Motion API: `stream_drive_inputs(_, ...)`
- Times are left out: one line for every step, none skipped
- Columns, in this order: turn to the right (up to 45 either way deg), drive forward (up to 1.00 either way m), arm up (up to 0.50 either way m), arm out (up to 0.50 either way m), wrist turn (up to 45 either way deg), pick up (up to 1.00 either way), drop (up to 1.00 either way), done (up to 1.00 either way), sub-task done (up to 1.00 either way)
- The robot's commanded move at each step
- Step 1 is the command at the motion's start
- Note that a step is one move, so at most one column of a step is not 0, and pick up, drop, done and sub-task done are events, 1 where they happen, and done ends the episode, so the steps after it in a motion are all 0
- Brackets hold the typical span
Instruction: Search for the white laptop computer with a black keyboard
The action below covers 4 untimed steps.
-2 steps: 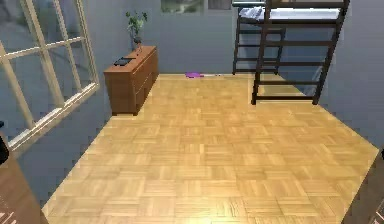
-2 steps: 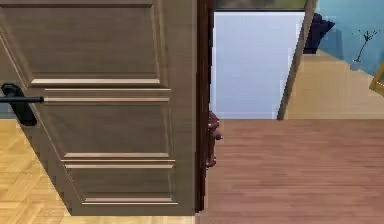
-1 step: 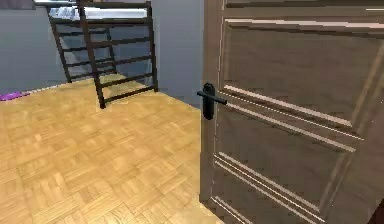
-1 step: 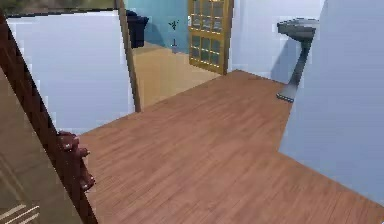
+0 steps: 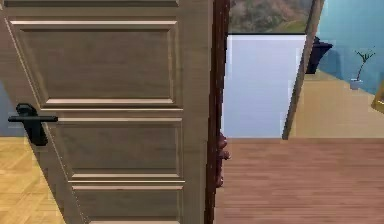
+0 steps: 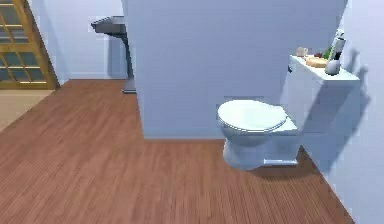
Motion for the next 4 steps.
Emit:
stream_drive_inputs(45.0, 0.00, 0.00, 0.00, 0.0, 0.00, 0.00, 0.00, 0.00)
stream_drive_inputs(15.0, 0.00, 0.00, 0.00, 0.0, 0.00, 0.00, 0.00, 0.00)
stream_drive_inputs(0.0, 0.30, 0.00, 0.00, 0.0, 0.00, 0.00, 0.00, 0.00)
stream_drive_inputs(-18.0, 0.00, 0.00, 0.00, 0.0, 0.00, 0.00, 0.00, 0.00)
